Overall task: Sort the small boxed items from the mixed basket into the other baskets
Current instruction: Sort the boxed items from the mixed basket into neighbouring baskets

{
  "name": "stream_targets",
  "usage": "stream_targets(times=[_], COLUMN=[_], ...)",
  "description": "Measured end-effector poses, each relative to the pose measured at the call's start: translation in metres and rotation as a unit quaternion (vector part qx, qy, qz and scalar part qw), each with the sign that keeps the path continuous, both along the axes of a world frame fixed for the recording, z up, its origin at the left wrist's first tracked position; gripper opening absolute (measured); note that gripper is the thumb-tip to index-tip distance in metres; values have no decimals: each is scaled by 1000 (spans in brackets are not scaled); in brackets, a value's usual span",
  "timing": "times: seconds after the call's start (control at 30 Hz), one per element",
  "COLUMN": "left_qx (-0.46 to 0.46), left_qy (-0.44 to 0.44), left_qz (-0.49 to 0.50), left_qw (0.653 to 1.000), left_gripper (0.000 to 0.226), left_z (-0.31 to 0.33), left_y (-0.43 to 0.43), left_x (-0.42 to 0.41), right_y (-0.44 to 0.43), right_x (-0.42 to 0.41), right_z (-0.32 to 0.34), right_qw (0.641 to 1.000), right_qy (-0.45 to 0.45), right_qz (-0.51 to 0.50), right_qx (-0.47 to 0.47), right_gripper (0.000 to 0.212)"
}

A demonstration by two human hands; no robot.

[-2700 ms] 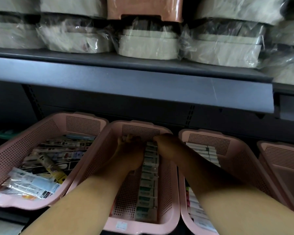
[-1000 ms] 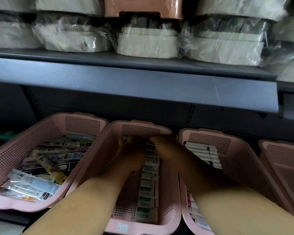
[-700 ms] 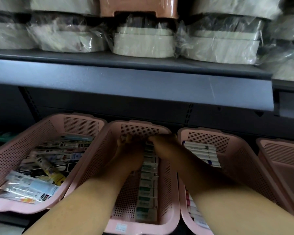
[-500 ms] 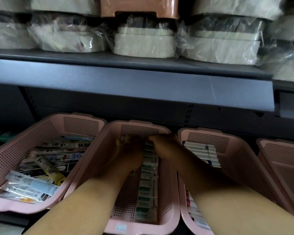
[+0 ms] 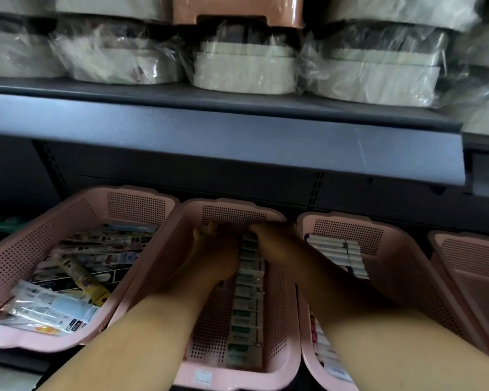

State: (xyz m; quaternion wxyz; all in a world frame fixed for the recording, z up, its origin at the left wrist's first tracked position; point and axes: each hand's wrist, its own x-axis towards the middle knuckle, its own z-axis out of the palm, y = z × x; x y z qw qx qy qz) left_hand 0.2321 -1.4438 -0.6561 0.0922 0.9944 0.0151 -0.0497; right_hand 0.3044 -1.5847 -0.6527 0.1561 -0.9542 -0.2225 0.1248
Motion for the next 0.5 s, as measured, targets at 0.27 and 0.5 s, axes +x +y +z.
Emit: stream_targets(times=[0.27,0.5], left_qx=[-27,6], left_qy=[-12,-41], left_qz=[-55,-38], left_qw=[998,998], left_gripper=[54,52], left_z=[-4,-7], left_y=[16,14], left_x=[-2,2], right_y=[11,13], right_x=[13,14], right_z=[4,2], right_qw=[998,997], right_qy=[41,12], right_qz=[-42,-13], right_qx=[-24,-73], right_gripper=[22,22])
